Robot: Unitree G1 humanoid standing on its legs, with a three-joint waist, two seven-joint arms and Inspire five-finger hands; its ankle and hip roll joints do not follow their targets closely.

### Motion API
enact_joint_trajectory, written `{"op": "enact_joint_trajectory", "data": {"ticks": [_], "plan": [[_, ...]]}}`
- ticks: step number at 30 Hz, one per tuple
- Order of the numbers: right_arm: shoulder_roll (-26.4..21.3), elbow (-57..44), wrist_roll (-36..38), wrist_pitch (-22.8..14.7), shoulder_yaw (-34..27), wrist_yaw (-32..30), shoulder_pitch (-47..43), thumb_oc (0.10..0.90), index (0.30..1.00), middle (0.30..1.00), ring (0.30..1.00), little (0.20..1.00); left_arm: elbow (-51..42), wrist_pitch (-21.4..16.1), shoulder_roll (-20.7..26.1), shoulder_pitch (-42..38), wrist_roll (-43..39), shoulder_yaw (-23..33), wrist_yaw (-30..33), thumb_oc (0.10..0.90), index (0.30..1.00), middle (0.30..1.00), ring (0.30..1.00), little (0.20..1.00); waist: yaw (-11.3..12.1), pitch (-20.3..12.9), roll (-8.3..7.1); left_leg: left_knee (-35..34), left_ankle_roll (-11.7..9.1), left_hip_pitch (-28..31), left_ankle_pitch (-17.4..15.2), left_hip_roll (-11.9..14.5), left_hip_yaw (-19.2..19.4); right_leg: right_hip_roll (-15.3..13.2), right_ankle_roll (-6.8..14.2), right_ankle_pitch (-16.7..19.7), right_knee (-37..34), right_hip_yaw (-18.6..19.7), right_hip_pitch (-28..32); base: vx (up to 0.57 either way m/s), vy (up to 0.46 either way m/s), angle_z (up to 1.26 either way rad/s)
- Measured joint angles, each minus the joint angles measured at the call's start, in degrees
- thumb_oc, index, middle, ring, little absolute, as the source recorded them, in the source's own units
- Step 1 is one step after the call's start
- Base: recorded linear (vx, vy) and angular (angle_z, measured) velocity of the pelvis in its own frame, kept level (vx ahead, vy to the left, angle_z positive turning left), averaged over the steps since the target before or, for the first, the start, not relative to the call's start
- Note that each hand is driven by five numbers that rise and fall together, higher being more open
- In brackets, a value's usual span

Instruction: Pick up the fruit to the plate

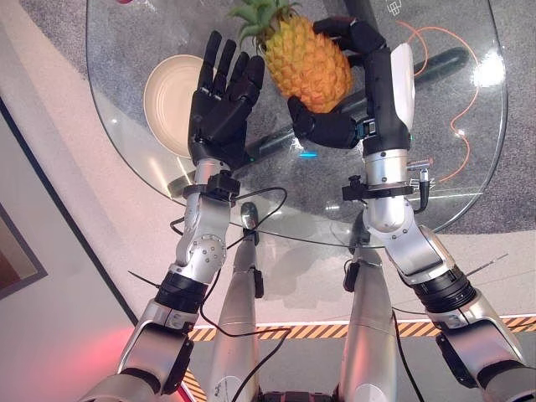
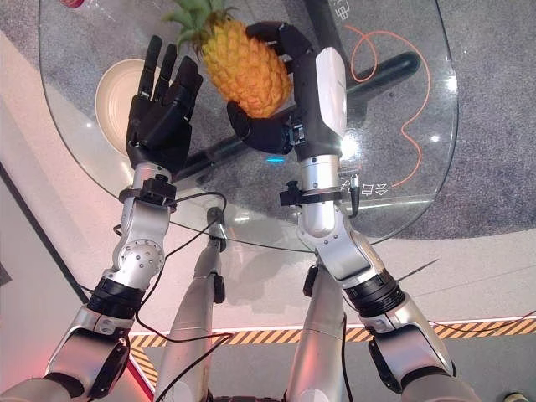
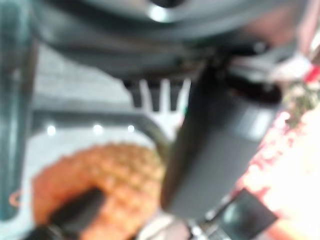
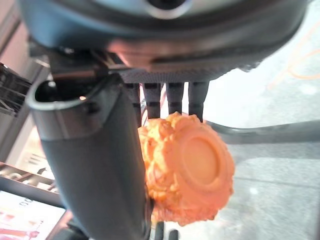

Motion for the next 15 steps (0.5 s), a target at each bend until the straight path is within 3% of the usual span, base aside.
{"op": "enact_joint_trajectory", "data": {"ticks": [15], "plan": [[0.35, 0.0, 0.01, -0.02, 0.02, 0.1, 0.0, 0.1, 0.3, 0.3, 0.3, 0.2, 0.0, -0.03, -0.91, 0.1, 0.01, 0.04, 1.8, 0.8, 0.9, 0.9, 0.9, 0.9, -0.01, 0.0, -0.01, 0.01, 0.0, 0.0, 0.0, 0.0, -0.02, 0.01, 0.0, 0.0, 0.0, -0.02, 0.02, 0.0, 0.0, 0.0]]}}
